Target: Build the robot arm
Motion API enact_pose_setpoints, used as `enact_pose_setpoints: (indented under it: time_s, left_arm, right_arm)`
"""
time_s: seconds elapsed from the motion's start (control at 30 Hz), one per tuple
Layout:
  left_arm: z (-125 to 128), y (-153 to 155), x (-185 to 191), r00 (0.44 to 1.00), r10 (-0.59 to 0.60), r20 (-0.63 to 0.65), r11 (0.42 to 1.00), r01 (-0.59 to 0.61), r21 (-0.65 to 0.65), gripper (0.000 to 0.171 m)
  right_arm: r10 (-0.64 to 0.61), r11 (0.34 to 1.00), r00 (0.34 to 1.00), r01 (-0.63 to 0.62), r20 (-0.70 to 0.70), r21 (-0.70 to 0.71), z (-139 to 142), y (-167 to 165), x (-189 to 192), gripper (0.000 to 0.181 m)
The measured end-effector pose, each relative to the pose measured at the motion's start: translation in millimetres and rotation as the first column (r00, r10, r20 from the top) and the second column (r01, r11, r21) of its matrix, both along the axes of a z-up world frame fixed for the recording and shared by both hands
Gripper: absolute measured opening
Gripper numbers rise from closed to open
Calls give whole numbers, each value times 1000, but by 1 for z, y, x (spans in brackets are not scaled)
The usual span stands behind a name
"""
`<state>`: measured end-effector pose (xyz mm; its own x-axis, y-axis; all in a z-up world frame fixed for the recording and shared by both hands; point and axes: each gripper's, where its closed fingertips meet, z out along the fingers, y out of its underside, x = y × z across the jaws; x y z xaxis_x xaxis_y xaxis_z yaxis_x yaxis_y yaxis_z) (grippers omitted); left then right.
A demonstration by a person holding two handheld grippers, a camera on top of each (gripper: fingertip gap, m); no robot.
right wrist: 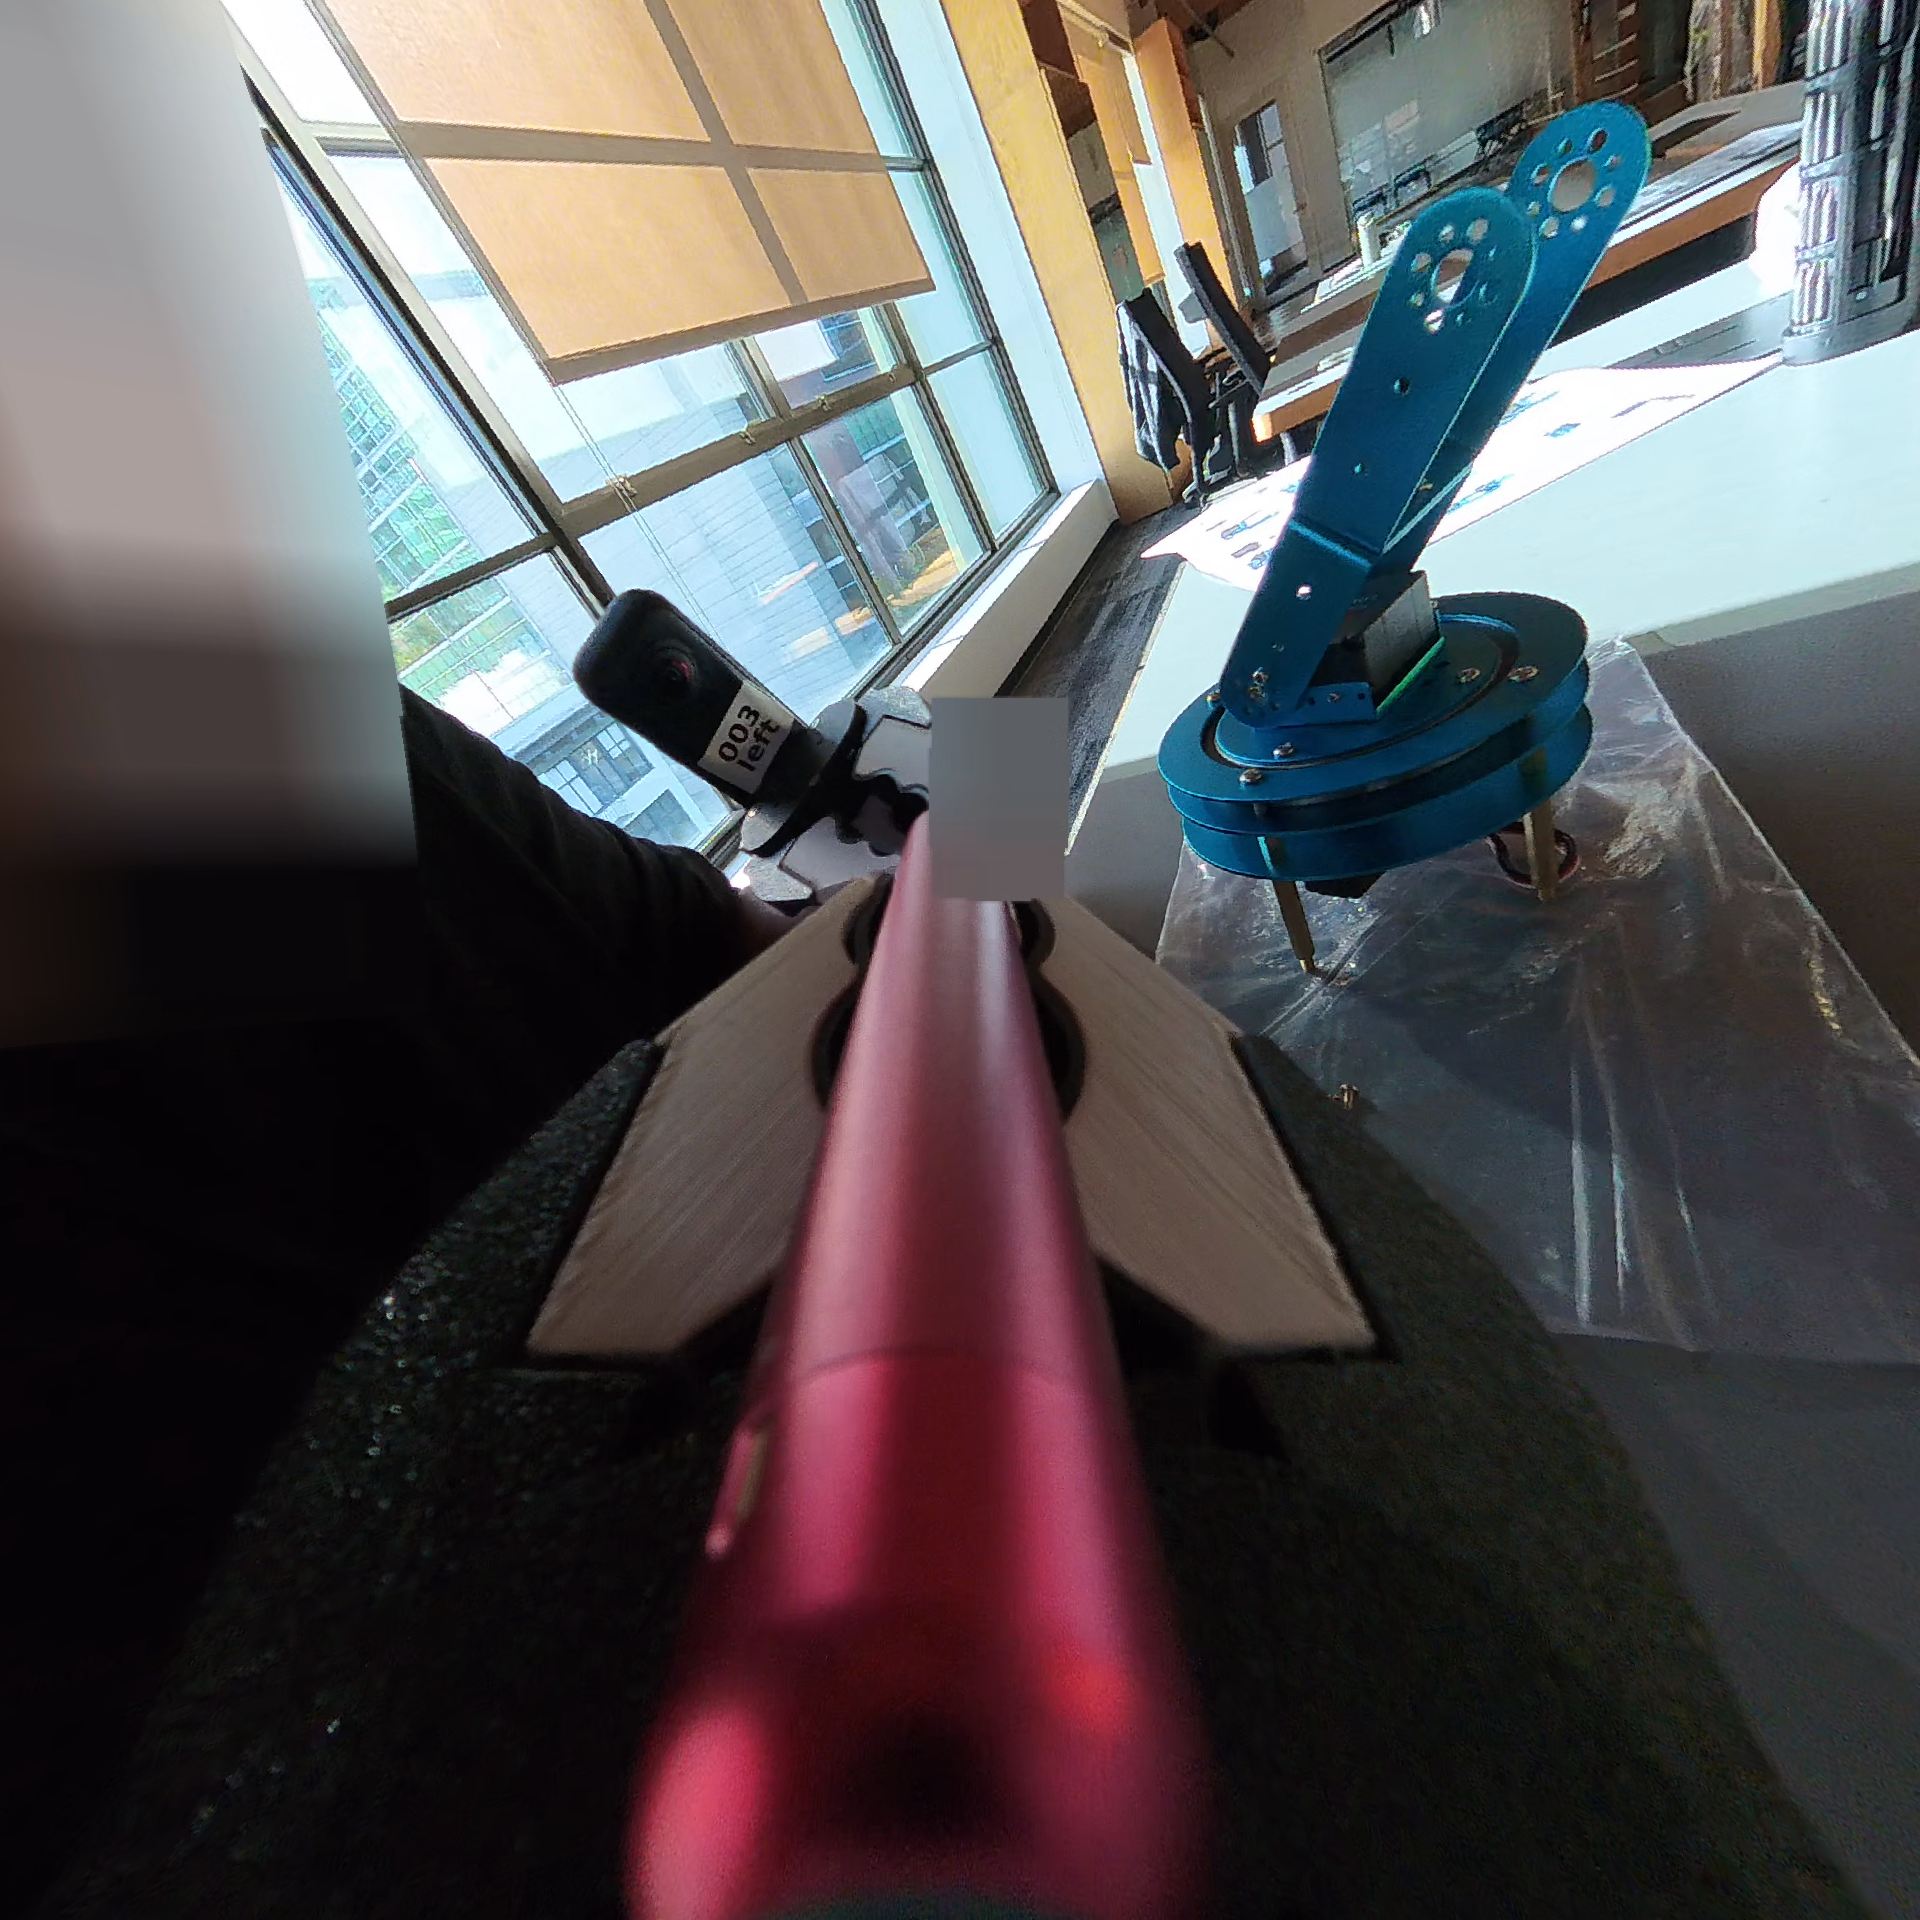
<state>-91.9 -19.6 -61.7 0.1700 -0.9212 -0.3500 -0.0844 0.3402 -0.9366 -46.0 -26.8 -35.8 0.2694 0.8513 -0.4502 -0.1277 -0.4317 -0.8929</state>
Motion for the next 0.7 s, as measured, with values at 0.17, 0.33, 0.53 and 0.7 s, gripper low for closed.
enact_pose_setpoints:
  time_s: [0.17,0.33,0.53,0.7]
  left_arm:
    - [2,1,0,1000,12,6,1000,-12,6,11]
    - [-3,5,0,999,38,-34,999,-37,33,4]
    - [-3,6,-4,997,42,-59,995,-36,93,2]
    - [-8,8,-7,992,66,-112,984,-46,174,2]
  right_arm:
    - [7,1000,1000,-7,7,-6,-2,0,-1,24]
    - [18,1000,1000,-18,21,-8,-5,-1,-4,24]
    - [-40,997,996,35,79,62,-4,1,-1,23]
    - [-127,967,974,79,187,242,-1,-3,-4,23]
